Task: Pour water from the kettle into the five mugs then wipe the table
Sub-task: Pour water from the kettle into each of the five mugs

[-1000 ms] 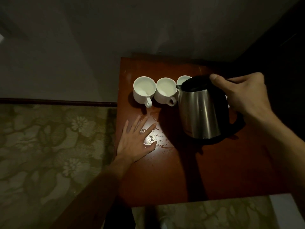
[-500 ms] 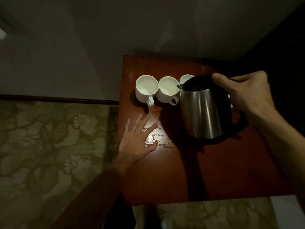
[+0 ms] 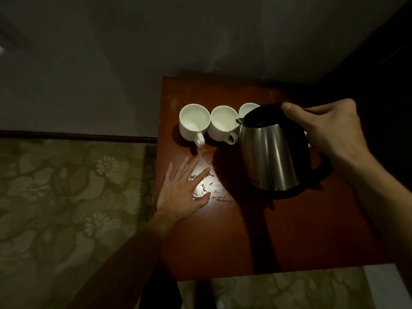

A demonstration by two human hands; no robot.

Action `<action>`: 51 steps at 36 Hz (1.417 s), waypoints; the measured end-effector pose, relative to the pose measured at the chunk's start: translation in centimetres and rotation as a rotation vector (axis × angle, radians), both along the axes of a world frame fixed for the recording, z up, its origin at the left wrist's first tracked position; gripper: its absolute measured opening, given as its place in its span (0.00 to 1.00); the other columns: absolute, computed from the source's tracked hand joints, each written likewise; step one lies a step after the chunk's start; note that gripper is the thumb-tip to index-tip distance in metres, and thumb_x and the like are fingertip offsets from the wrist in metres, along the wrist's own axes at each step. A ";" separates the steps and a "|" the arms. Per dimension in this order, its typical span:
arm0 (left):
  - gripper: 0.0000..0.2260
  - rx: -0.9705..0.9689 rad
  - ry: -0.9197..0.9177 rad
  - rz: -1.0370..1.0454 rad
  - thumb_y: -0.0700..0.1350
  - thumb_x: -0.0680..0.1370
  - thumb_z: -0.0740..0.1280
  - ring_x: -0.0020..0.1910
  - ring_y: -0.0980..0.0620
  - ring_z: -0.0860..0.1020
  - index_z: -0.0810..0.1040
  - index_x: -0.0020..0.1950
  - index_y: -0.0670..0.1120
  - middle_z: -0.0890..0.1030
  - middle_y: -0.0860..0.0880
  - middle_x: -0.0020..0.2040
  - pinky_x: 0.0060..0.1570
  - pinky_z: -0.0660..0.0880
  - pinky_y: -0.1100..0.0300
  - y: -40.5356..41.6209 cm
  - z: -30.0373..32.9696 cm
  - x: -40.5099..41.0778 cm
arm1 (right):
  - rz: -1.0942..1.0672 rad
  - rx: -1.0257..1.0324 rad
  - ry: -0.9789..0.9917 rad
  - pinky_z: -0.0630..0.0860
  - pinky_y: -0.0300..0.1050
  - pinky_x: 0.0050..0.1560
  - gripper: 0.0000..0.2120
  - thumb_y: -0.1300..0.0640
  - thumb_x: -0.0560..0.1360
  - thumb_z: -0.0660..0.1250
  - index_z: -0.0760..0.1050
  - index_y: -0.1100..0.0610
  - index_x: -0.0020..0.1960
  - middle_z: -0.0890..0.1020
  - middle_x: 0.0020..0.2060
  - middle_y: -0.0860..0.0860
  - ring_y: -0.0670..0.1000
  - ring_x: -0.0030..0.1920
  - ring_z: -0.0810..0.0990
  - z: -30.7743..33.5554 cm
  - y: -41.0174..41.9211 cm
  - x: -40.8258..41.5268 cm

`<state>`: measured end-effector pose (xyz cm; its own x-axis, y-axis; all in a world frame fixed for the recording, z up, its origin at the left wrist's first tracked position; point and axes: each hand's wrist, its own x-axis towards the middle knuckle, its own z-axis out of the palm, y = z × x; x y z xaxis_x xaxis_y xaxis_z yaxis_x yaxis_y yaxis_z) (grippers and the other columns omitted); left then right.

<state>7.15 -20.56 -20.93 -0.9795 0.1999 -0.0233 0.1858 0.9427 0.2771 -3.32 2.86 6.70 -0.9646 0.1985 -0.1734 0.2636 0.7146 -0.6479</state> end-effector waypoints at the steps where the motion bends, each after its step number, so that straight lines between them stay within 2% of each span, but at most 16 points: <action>1: 0.33 -0.004 0.002 0.002 0.71 0.78 0.54 0.84 0.50 0.44 0.55 0.82 0.65 0.48 0.52 0.85 0.79 0.46 0.37 0.0 0.0 0.0 | 0.000 0.000 0.000 0.72 0.38 0.38 0.11 0.39 0.78 0.75 0.79 0.44 0.44 0.81 0.41 0.43 0.41 0.40 0.80 -0.1 0.0 0.0; 10: 0.33 -0.007 -0.003 0.003 0.71 0.78 0.54 0.83 0.50 0.43 0.55 0.82 0.64 0.48 0.51 0.85 0.79 0.46 0.36 0.0 0.0 0.0 | 0.019 -0.001 0.009 0.73 0.39 0.37 0.12 0.38 0.77 0.75 0.83 0.46 0.48 0.84 0.41 0.45 0.43 0.40 0.82 -0.3 0.1 -0.2; 19: 0.33 0.013 0.003 0.003 0.71 0.78 0.54 0.84 0.49 0.45 0.57 0.82 0.64 0.50 0.51 0.85 0.79 0.49 0.36 0.0 0.4 0.0 | 0.034 -0.003 0.025 0.75 0.40 0.37 0.12 0.36 0.75 0.75 0.82 0.44 0.45 0.86 0.41 0.45 0.44 0.38 0.85 -0.4 0.3 -0.5; 22: 0.33 0.002 -0.004 0.004 0.71 0.78 0.54 0.84 0.49 0.45 0.57 0.82 0.64 0.50 0.51 0.85 0.79 0.48 0.36 0.0 0.4 0.0 | 0.022 -0.006 0.028 0.77 0.42 0.39 0.15 0.35 0.75 0.76 0.86 0.47 0.50 0.87 0.42 0.46 0.44 0.41 0.86 -0.6 0.5 -0.7; 25: 0.33 -0.001 -0.017 0.003 0.71 0.78 0.54 0.84 0.50 0.44 0.56 0.82 0.64 0.49 0.52 0.85 0.79 0.46 0.37 0.1 0.4 0.1 | 0.016 -0.003 0.023 0.77 0.43 0.39 0.13 0.35 0.75 0.76 0.83 0.45 0.46 0.87 0.42 0.46 0.44 0.43 0.86 -0.8 0.6 -0.8; 28: 0.33 0.009 -0.014 0.010 0.71 0.78 0.54 0.84 0.50 0.45 0.56 0.82 0.65 0.50 0.51 0.85 0.79 0.46 0.38 0.1 0.6 0.1 | 0.016 0.014 0.029 0.80 0.45 0.41 0.15 0.34 0.74 0.76 0.85 0.45 0.47 0.88 0.43 0.46 0.46 0.43 0.87 -0.9 0.7 -0.9; 32: 0.32 -0.013 -0.012 0.002 0.71 0.78 0.53 0.84 0.49 0.44 0.56 0.82 0.64 0.50 0.50 0.85 0.79 0.47 0.37 0.1 0.7 0.1 | 0.013 0.002 0.021 0.78 0.44 0.39 0.14 0.37 0.75 0.76 0.83 0.47 0.45 0.86 0.41 0.46 0.46 0.42 0.86 -0.7 0.8 -0.9; 35: 0.33 -0.007 0.005 0.000 0.71 0.78 0.54 0.84 0.49 0.45 0.57 0.82 0.64 0.52 0.50 0.85 0.79 0.47 0.37 0.0 0.6 0.1 | 0.012 0.013 0.024 0.78 0.44 0.40 0.18 0.35 0.74 0.75 0.86 0.49 0.51 0.87 0.43 0.47 0.45 0.43 0.86 -0.8 0.9 -1.0; 38: 0.33 -0.006 0.000 -0.001 0.71 0.78 0.54 0.84 0.49 0.45 0.56 0.82 0.64 0.52 0.50 0.85 0.79 0.46 0.37 0.1 0.5 0.0 | -0.002 0.018 0.016 0.79 0.45 0.40 0.16 0.34 0.73 0.75 0.85 0.46 0.48 0.87 0.43 0.47 0.46 0.43 0.86 -0.9 1.0 -1.2; 41: 0.32 -0.001 0.021 0.000 0.70 0.78 0.55 0.84 0.48 0.46 0.58 0.82 0.64 0.53 0.49 0.84 0.79 0.47 0.37 0.1 0.5 0.0 | -0.007 0.021 0.013 0.77 0.44 0.38 0.18 0.35 0.74 0.76 0.85 0.48 0.51 0.86 0.43 0.46 0.45 0.42 0.85 -0.9 0.8 -1.3; 46: 0.32 -0.002 0.022 0.001 0.70 0.78 0.55 0.84 0.48 0.46 0.58 0.82 0.63 0.53 0.49 0.84 0.79 0.48 0.37 0.1 0.5 0.1 | 0.015 0.016 0.012 0.78 0.44 0.39 0.13 0.36 0.75 0.76 0.82 0.44 0.46 0.86 0.43 0.46 0.45 0.43 0.85 -0.6 0.8 -1.3; 51: 0.32 -0.008 0.001 0.006 0.71 0.78 0.53 0.84 0.49 0.45 0.56 0.82 0.64 0.53 0.49 0.85 0.79 0.48 0.37 0.1 0.6 0.0 | 0.017 0.016 0.008 0.76 0.44 0.39 0.15 0.36 0.74 0.76 0.84 0.46 0.49 0.86 0.42 0.46 0.45 0.42 0.85 -0.4 0.9 -1.5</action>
